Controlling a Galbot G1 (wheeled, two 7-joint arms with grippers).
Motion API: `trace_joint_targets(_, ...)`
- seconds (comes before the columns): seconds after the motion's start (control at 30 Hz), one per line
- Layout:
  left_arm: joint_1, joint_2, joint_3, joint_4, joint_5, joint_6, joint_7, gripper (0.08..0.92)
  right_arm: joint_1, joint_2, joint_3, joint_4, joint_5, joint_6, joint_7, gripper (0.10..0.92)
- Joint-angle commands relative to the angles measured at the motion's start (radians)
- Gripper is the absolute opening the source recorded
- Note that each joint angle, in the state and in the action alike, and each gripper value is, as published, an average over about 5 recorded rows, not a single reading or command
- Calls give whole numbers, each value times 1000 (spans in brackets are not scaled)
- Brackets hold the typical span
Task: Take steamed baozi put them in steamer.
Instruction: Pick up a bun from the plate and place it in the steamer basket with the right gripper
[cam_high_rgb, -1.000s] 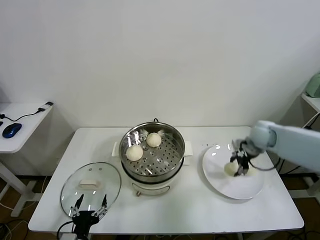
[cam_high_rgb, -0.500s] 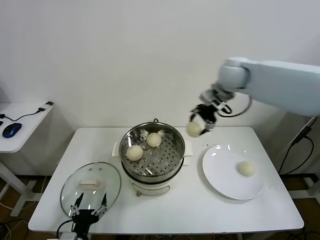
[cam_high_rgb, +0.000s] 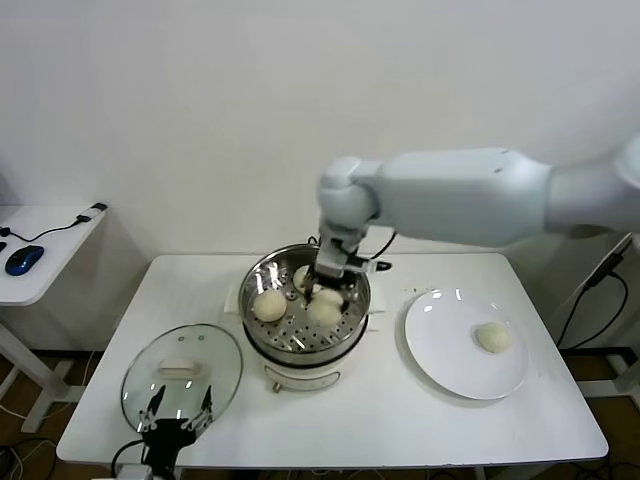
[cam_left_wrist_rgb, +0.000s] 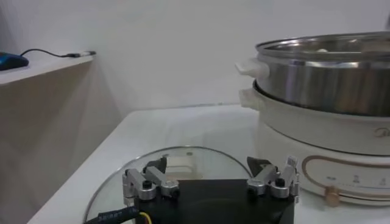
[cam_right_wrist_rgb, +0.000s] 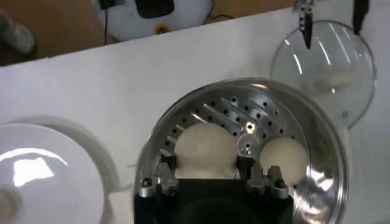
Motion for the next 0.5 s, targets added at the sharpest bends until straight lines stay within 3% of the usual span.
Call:
trace_joint_targets(0.03, 0, 0, 1, 1, 0, -1, 0, 823, -176, 120, 20, -113, -158, 63, 49, 655)
trace_joint_targets(0.37, 0, 3, -1, 5, -4, -3, -1, 823, -213, 132, 26, -149, -169, 57, 86, 657)
trace_joint_targets(0.5, 0, 4, -1, 4, -4, -2, -1, 823, -177, 122, 28, -141, -145, 79, 65, 720)
